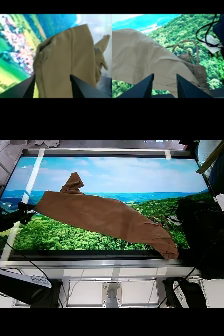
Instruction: Fold the clothes and pants, and hang the long-sleeved shirts on hangers.
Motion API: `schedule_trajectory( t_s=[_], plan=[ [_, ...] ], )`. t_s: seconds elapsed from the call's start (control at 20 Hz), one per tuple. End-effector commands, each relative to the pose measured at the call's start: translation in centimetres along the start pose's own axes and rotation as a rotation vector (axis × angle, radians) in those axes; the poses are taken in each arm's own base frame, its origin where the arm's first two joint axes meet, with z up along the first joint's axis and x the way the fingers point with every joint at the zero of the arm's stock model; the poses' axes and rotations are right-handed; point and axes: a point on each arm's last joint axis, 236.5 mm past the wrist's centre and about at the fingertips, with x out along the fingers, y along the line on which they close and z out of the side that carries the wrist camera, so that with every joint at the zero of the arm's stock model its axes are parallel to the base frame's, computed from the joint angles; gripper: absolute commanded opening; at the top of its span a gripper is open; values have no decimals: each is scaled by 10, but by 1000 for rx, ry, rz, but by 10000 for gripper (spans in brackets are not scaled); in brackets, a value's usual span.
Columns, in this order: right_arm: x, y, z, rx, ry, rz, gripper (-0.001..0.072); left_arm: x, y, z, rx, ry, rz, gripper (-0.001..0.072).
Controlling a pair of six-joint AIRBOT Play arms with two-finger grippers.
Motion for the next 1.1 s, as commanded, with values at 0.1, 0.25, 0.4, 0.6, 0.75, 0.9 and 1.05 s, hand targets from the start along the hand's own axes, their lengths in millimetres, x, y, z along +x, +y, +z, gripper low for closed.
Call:
schedule_trajectory(
  t_s=[0.1, 0.25, 0.4, 0.6, 0.75, 0.9, 1.05],
  plan=[
    [0, -4, 1, 2, -5, -16, 353, 6, 12, -15, 70, 53, 70, 463],
    [0, -2, 0, 3, -4, -9, 353, 23, 5, -12, 95, -2, 105, 462],
    [0, -2, 0, 4, -3, -9, 353, 35, -12, -14, 110, -25, 91, 378],
    [0, -3, -2, 3, 5, -12, 353, 26, -34, 1, 146, -43, 51, 8],
    [9, -24, -44, 38, 171, -90, 355, -11, -38, 21, 179, -80, 53, 7],
    [41, -48, -107, 76, 395, -147, 356, -58, -25, 27, 253, -52, 105, 7],
    [77, -65, -166, 136, 575, -174, 493, -92, -8, 31, 253, -38, 158, 7]
  ],
)
